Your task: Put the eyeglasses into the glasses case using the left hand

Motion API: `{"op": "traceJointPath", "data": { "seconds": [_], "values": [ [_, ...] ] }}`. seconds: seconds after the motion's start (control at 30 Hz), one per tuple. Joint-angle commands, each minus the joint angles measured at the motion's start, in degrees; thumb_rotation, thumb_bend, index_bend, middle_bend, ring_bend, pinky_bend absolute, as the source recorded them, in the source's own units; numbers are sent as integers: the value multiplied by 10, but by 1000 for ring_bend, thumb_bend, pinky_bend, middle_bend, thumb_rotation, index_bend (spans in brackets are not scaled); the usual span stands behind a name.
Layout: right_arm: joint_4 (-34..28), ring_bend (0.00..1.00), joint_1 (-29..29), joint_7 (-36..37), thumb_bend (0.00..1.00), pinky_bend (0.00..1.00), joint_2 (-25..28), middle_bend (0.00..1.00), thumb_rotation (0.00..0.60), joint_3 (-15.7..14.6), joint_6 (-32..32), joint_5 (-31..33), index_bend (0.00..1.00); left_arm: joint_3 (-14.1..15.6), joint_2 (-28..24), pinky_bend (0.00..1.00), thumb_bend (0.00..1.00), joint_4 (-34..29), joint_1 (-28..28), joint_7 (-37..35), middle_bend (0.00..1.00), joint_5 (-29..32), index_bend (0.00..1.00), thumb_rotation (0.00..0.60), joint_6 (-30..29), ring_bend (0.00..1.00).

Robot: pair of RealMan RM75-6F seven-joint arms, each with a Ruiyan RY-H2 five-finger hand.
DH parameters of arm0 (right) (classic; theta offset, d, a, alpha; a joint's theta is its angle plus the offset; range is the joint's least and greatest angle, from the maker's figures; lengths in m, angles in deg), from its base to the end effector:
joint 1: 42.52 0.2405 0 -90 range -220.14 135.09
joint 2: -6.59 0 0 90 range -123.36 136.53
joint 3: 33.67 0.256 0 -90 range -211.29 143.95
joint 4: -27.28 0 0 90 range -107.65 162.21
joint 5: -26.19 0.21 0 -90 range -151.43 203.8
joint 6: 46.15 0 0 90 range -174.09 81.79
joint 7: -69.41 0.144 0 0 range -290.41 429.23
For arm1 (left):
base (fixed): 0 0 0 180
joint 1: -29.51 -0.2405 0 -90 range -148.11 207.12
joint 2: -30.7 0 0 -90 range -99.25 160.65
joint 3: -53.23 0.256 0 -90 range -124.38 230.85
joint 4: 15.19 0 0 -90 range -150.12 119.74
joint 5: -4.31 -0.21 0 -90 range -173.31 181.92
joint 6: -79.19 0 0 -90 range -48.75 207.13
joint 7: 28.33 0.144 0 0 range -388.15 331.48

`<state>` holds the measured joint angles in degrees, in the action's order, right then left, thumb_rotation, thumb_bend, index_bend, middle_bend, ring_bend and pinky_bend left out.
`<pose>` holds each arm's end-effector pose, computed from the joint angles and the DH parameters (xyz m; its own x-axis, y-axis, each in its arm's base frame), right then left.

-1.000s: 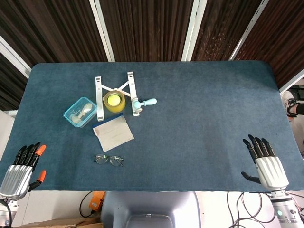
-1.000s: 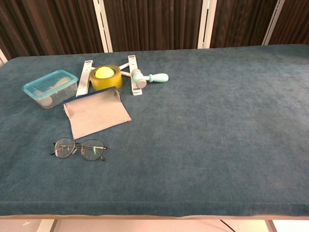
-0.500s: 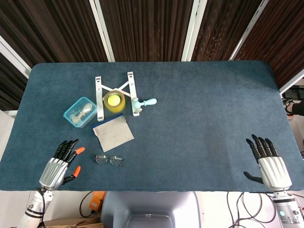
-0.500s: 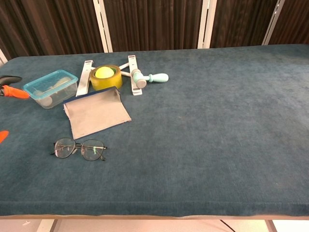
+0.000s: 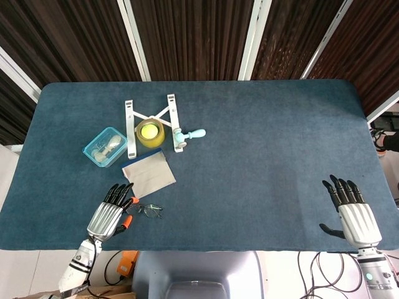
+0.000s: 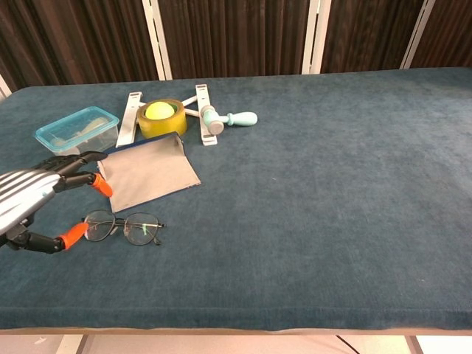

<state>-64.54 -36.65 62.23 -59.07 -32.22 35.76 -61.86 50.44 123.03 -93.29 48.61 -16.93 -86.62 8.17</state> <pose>-0.3075 -0.1807 0.1385 0.4982 -0.0682 0.8644 -0.8666 -0.0705 0.4939 -0.2318 0.2371 -0.0166 0.4234 0.1424 0.8947 0.8630 -0.3638 -0.3505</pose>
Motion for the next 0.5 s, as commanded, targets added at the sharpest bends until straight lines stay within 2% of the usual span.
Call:
{"op": "traceJointPath", "data": {
  "seconds": [0.03,0.5],
  "values": [
    [0,0,0,3,176,0,1,0,600,0,-1,0,0,-6,14,24,388,0,9,15,0,19,348,600,15,0],
    [-3,0,0,8,176,0,6,0,600,-1,-1,0,0,-20,59,26,387,37,33,46,0,62,391,600,40,0]
  ]
}}
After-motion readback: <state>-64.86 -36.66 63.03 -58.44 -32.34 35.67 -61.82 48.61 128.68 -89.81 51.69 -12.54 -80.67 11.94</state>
